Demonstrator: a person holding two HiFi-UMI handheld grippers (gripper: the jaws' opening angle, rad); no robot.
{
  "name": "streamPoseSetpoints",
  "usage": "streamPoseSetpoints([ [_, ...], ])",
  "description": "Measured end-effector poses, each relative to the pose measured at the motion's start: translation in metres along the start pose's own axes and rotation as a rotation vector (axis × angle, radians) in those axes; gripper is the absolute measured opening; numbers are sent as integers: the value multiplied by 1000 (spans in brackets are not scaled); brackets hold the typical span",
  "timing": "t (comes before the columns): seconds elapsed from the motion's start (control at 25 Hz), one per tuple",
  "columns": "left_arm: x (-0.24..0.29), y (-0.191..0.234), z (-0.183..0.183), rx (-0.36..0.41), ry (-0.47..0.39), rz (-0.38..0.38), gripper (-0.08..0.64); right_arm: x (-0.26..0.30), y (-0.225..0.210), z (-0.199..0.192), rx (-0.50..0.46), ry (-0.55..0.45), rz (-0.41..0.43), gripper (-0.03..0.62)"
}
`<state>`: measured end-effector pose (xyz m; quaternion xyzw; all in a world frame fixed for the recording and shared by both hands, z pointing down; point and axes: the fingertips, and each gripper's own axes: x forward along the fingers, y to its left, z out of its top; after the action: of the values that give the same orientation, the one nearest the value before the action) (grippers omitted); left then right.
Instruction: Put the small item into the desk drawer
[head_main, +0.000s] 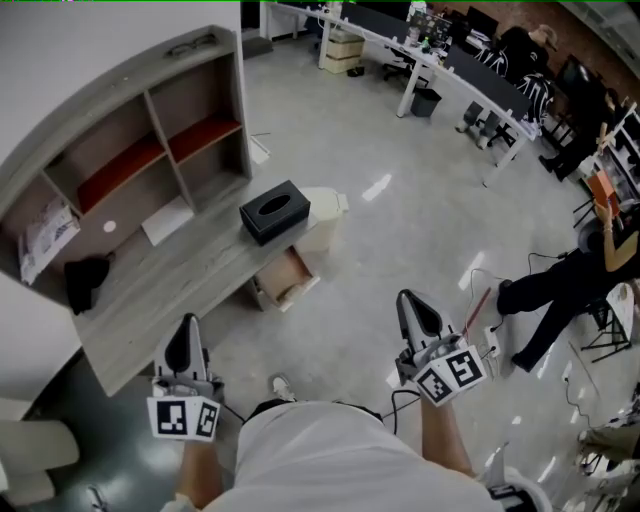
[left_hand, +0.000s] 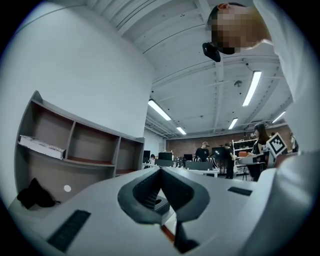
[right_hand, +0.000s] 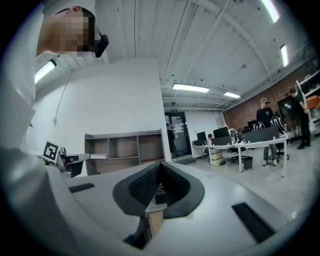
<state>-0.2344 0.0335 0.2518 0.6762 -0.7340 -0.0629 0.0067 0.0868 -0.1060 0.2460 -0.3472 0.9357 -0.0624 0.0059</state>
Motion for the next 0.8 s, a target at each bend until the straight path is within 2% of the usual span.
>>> streamPoseSetpoints([
  [0.28, 12, -4, 17, 73, -61, -12, 17, 5, 7, 1, -14, 1, 1, 23],
  [0.8, 8, 0, 17, 88, -49, -28, 17, 27, 33, -3, -19, -1, 75, 23],
])
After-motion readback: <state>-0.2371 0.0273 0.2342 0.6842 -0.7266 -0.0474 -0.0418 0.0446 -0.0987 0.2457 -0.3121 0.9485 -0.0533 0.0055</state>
